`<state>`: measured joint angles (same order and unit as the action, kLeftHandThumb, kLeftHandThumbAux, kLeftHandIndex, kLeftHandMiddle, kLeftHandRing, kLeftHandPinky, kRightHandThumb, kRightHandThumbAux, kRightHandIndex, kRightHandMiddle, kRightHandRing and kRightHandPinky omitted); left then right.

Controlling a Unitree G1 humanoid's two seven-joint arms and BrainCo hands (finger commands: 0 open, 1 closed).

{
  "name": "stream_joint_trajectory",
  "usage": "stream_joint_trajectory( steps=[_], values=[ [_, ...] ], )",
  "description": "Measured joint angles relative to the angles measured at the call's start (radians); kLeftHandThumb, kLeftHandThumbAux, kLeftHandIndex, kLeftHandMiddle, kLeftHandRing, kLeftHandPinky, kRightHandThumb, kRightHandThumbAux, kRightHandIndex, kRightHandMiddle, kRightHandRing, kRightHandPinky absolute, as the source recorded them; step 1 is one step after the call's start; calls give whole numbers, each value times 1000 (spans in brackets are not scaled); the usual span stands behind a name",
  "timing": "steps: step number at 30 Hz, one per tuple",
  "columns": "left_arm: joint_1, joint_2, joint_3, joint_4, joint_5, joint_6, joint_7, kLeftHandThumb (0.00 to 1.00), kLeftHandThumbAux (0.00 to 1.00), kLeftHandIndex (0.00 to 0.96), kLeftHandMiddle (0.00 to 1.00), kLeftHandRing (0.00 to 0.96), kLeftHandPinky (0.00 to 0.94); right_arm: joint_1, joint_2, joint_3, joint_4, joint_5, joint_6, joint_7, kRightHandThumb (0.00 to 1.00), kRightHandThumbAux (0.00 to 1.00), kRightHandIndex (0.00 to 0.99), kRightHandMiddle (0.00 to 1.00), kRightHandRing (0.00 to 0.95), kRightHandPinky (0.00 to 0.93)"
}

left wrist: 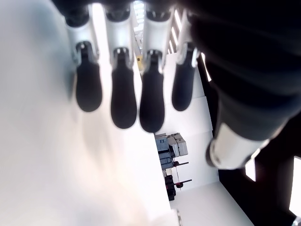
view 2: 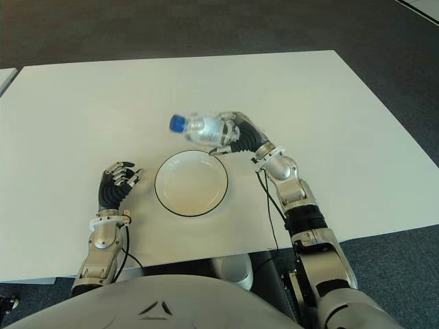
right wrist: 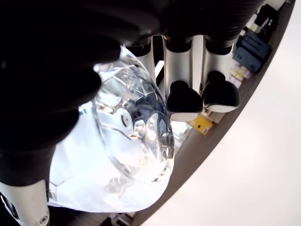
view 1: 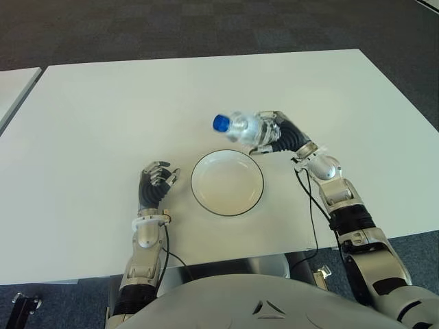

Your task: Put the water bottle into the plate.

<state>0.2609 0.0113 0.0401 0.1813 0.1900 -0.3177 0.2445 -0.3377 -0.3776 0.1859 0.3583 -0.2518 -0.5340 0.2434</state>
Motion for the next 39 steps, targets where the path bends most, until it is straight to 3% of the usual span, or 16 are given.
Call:
stream_joint_trajectory(
  steps=[5, 10, 21, 32, 39],
  values=[
    [0, -1, 0, 0, 0, 0, 1, 698, 719, 429, 614, 615, 605, 5, -33, 54, 1, -2, -56, 107, 700, 727, 437, 903, 893, 900],
    [1, -1, 1, 0, 1, 0, 3, 699, 719, 430, 620, 617, 607, 5, -50, 106, 25, -43, -91, 156, 700, 728, 437, 915, 898, 887],
    [2, -2, 3, -2, 6, 3, 8, 699, 719, 429, 612, 613, 603, 7, -73, 189, 30, -141, -35, 248, 700, 729, 438, 863, 851, 835],
    [4, -6, 15, -5, 4, 8, 9, 699, 719, 429, 607, 609, 602, 3, -73, 236, 37, -236, -9, 238, 700, 730, 438, 841, 835, 832],
    [9, -7, 19, -5, 4, 6, 9, 698, 719, 429, 610, 611, 603, -23, -73, 253, 75, -280, -39, 184, 700, 731, 437, 861, 854, 855]
  ],
)
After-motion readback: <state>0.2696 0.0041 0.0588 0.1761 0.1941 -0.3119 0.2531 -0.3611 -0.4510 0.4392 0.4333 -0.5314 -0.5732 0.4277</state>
